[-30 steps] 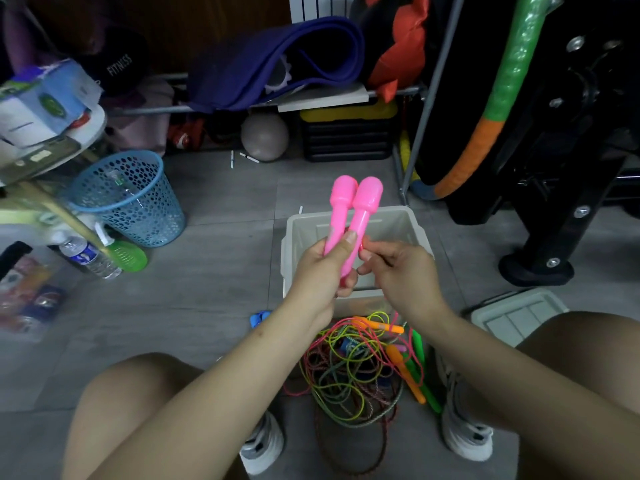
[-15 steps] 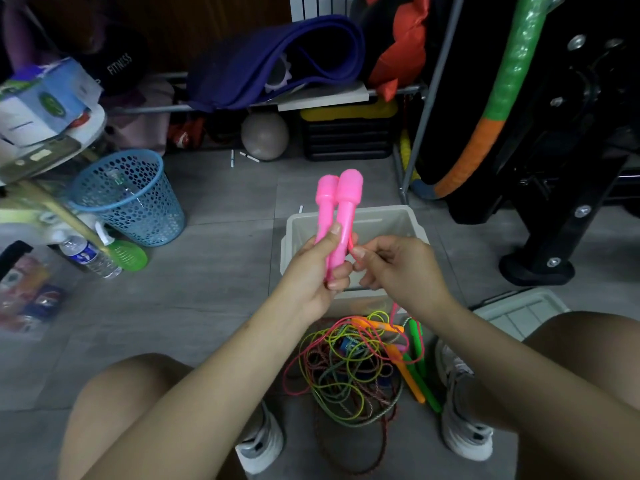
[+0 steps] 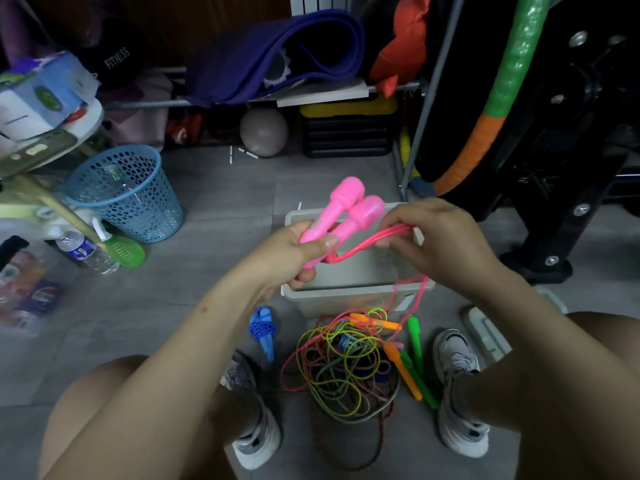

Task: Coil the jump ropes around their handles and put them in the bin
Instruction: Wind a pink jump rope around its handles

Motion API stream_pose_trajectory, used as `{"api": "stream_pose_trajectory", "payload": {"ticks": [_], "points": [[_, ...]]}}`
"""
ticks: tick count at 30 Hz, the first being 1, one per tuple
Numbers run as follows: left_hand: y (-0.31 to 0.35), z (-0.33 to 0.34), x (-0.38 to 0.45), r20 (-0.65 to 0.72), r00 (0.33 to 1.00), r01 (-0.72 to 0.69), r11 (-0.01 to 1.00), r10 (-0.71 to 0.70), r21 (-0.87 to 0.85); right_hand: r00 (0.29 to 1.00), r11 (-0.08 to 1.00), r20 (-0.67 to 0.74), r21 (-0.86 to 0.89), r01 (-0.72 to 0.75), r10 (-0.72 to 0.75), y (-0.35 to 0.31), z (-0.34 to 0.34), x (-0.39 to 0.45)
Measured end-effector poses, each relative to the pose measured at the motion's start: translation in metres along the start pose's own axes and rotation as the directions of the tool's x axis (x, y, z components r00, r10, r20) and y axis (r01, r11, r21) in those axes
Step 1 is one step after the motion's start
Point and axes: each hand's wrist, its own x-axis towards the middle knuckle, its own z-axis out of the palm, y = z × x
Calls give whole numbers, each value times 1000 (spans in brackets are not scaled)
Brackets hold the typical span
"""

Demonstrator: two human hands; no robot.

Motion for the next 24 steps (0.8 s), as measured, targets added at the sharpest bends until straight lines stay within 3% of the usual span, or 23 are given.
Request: {"api": "stream_pose_trajectory", "payload": {"ticks": [4,13,18,21,24], "points": [[-1,5,-2,98,995,-5,999,0,49,999,981,-32,191,28,-23,3,1,9],[0,10,0,187,981,34,997,-46,65,998,979,-1,192,64,-65,2,0,11],[-9,18,1,75,996,40,996,-45,74,997,950,69,309,-47,26,5,-2,11],[-10,19,4,-75,996,39,998,-43,-54,991,907,103,404,-117,82,4,-6,8],[-4,13,8,-171,984,19,983,-51,-183,988,906,151,411,-102,43,0,-3,2]]}}
